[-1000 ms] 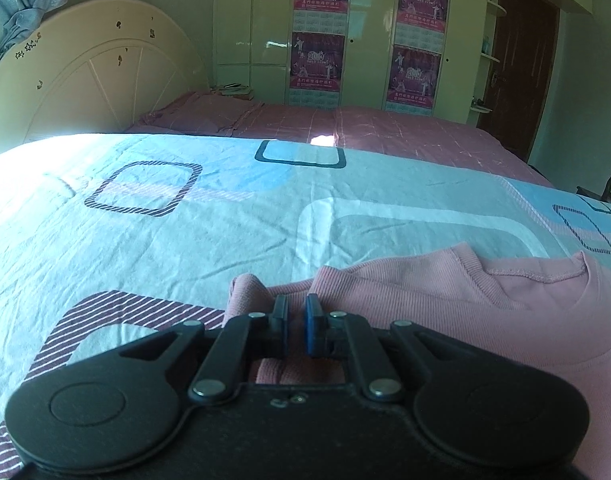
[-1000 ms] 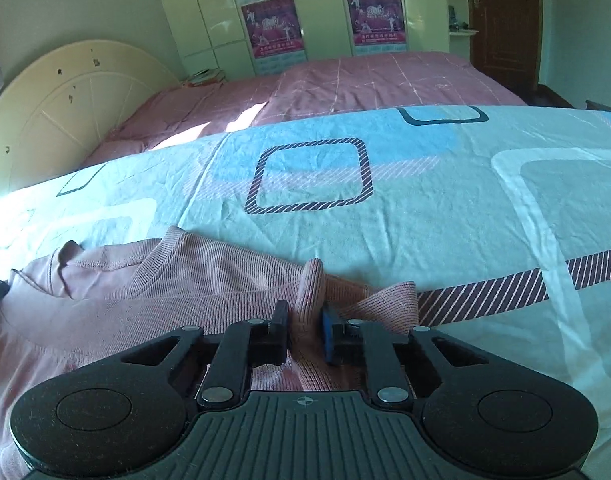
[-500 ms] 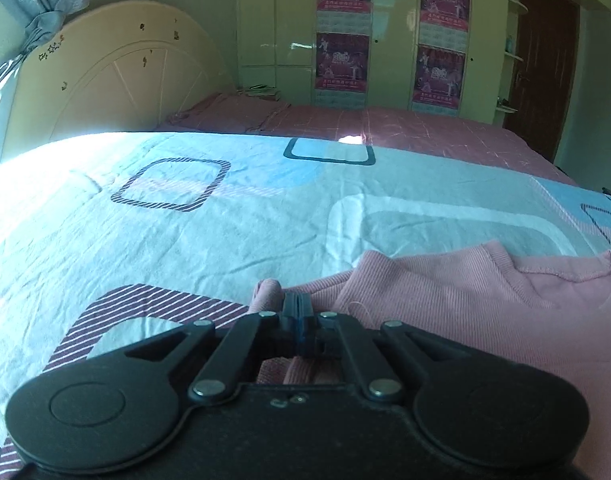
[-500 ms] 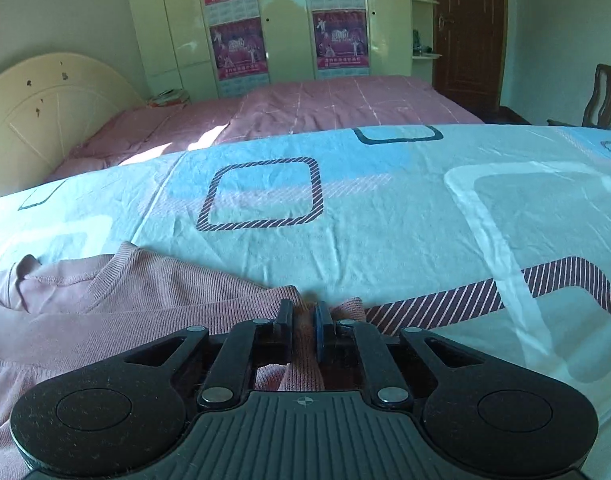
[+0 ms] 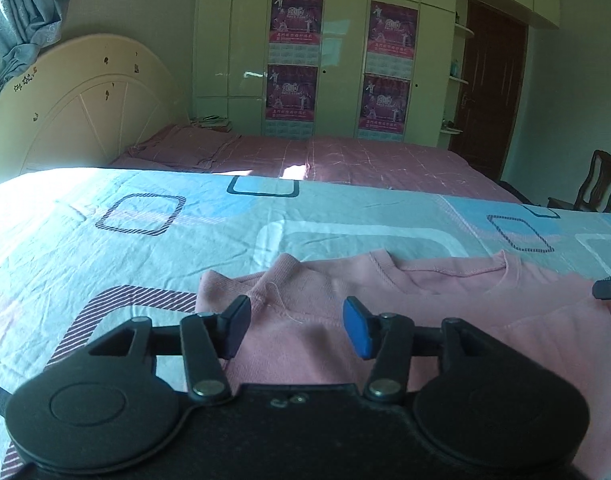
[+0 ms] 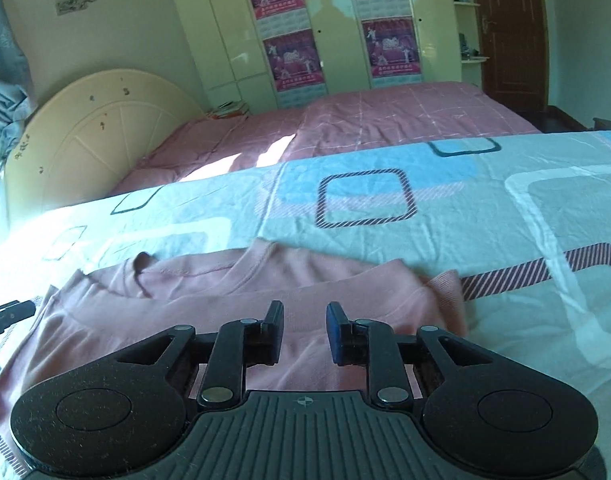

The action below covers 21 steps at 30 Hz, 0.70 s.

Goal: Fold small clothes

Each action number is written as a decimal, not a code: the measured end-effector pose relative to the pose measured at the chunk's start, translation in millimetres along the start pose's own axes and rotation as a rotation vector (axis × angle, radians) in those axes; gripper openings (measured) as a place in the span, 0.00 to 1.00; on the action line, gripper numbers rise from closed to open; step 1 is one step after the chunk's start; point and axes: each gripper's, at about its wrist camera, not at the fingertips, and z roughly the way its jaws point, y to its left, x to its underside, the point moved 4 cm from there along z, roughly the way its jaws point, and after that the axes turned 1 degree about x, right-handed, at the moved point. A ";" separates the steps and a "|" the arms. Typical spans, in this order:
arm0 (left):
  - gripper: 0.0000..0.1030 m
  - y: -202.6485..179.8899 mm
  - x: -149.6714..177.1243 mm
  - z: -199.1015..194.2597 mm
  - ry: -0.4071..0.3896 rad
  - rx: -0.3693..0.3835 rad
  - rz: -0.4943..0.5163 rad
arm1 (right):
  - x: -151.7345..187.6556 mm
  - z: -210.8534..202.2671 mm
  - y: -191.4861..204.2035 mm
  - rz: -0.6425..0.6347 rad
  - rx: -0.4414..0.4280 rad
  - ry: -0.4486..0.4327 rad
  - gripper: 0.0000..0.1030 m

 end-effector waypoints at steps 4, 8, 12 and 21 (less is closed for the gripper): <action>0.49 -24.6 16.8 2.3 0.076 0.098 0.022 | 16.3 5.8 35.0 -0.045 -0.055 0.042 0.22; 0.49 -40.0 44.1 12.8 0.135 0.088 0.089 | 34.7 13.2 49.8 -0.072 -0.058 0.079 0.22; 0.52 -21.7 54.9 10.6 0.146 0.058 0.030 | 53.4 11.6 33.9 -0.106 -0.010 0.117 0.22; 0.52 -44.9 60.2 -18.6 0.136 0.097 0.011 | 65.7 -19.9 43.7 -0.108 0.007 0.096 0.38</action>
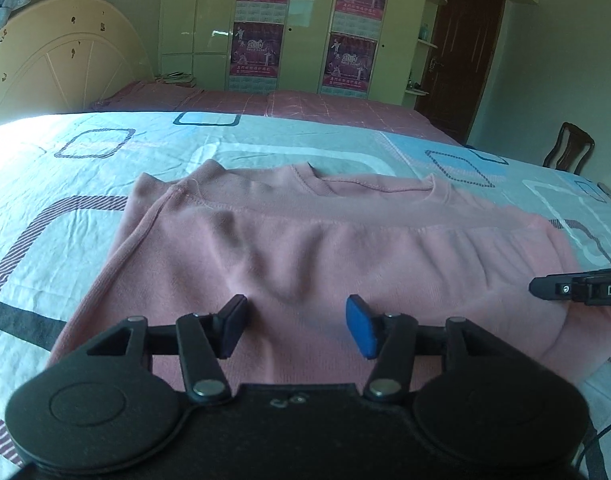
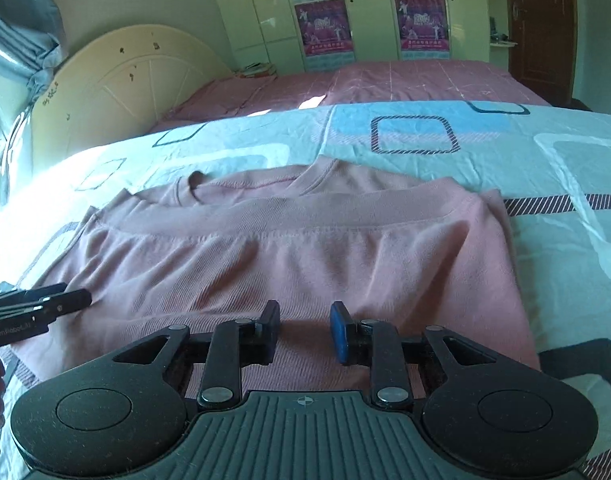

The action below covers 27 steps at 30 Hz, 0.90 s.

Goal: Fold small clothes

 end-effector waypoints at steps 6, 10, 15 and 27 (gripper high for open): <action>0.54 8.2 11.4 -10.6 0.017 -0.020 -0.018 | 7.1 -15.6 -3.9 -0.013 0.081 0.005 0.41; 0.56 5.3 17.8 -12.3 0.043 -0.032 0.026 | 13.7 -19.6 -8.8 0.011 0.132 0.027 0.41; 0.57 9.5 26.6 -21.8 0.056 -0.014 0.019 | 29.0 -22.7 -22.6 0.023 0.184 0.099 0.45; 0.62 14.5 36.5 -26.1 0.065 -0.001 0.017 | 54.0 -29.1 -33.2 0.005 0.309 0.101 0.65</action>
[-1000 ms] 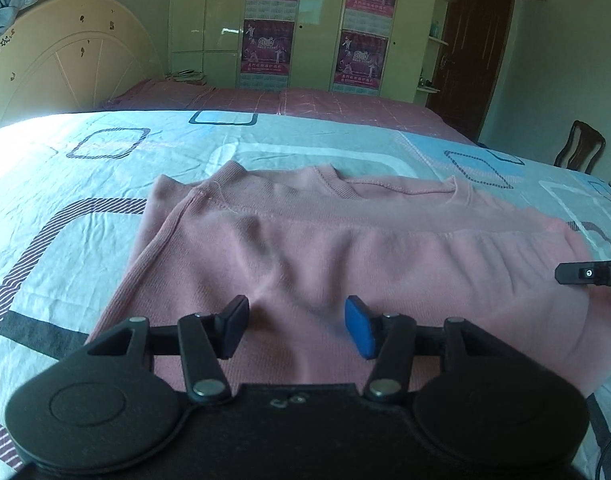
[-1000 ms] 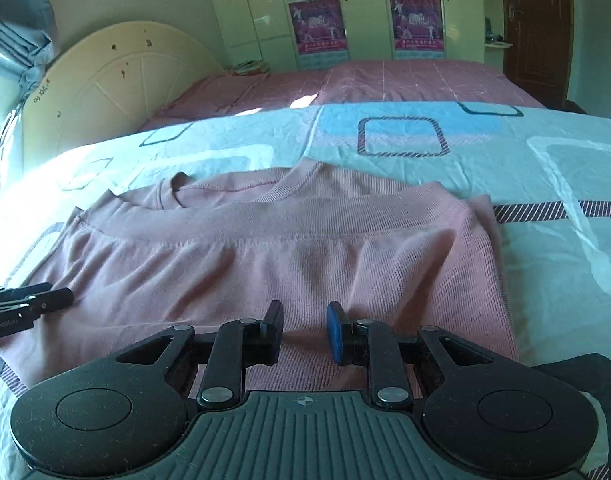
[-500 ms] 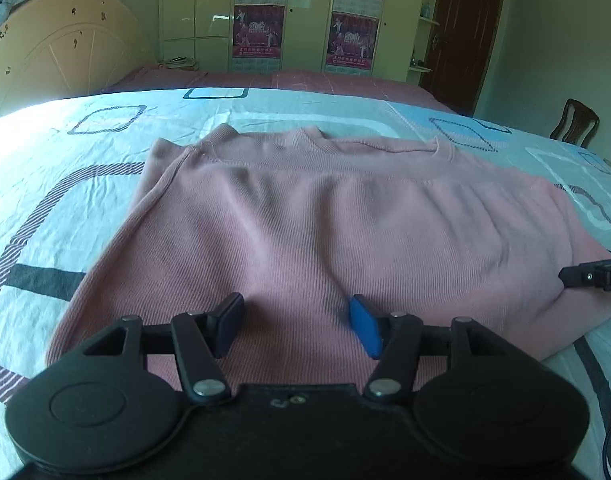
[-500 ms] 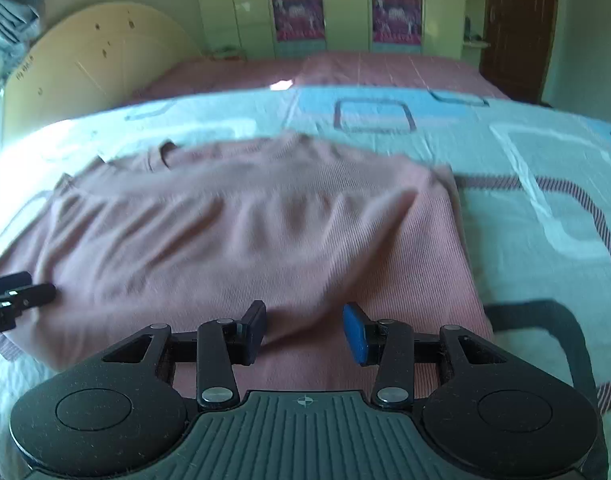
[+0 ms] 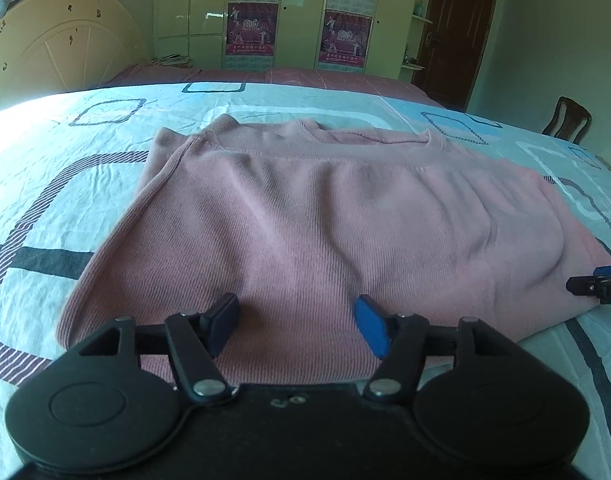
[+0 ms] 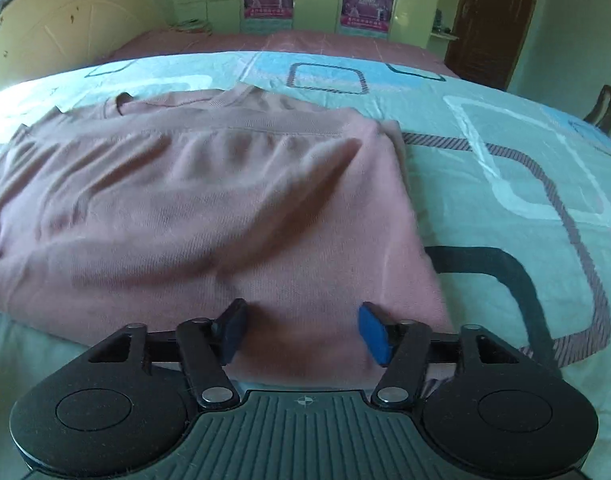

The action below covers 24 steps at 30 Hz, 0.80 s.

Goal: Fold small clothes

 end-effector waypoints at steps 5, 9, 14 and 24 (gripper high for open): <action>0.62 2.8 -2.3 -6.9 0.004 -0.006 -0.027 | -11.9 -14.6 -7.3 0.079 -0.025 -0.029 0.65; 0.65 7.5 -12.1 -9.4 -0.037 -0.043 -0.046 | -24.3 -13.3 -6.7 0.126 -0.033 -0.042 0.65; 0.66 26.5 -5.2 -1.1 0.010 -0.070 -0.059 | -5.2 3.6 -22.3 0.098 0.035 0.024 0.65; 0.68 30.6 -5.4 -7.4 0.041 -0.069 -0.100 | -6.7 -3.5 -15.3 0.046 0.072 0.048 0.65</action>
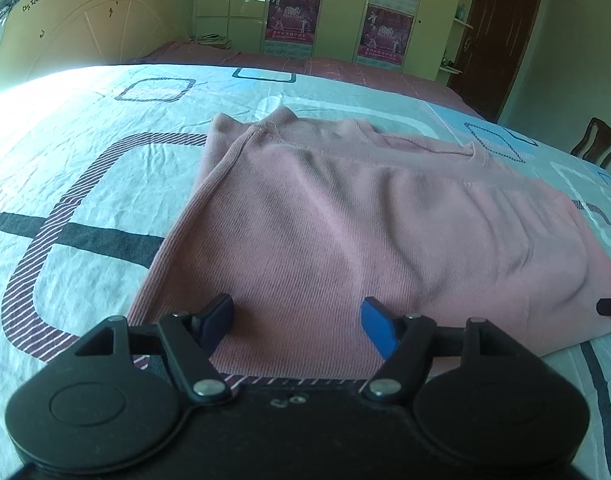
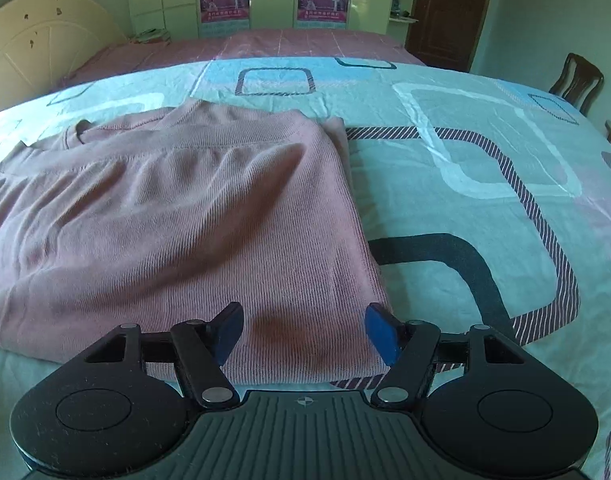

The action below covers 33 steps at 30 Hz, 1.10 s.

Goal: Fold small clothes

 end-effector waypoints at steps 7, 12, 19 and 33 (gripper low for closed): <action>0.73 -1.5 -5.1 -1.6 0.035 -0.004 -0.051 | -23.4 -27.6 22.1 0.054 -0.140 -0.088 0.65; 0.77 -6.3 -8.3 -1.2 0.057 -0.009 -0.060 | -40.6 -36.4 62.4 0.028 -0.238 -0.106 0.65; 0.78 -6.7 -7.2 -8.2 0.074 0.001 -0.091 | -65.7 -43.5 112.6 -0.031 -0.319 -0.154 0.65; 0.79 -1.6 7.5 -20.5 0.110 0.006 -0.149 | -35.0 11.4 136.7 -0.119 -0.277 -0.090 0.65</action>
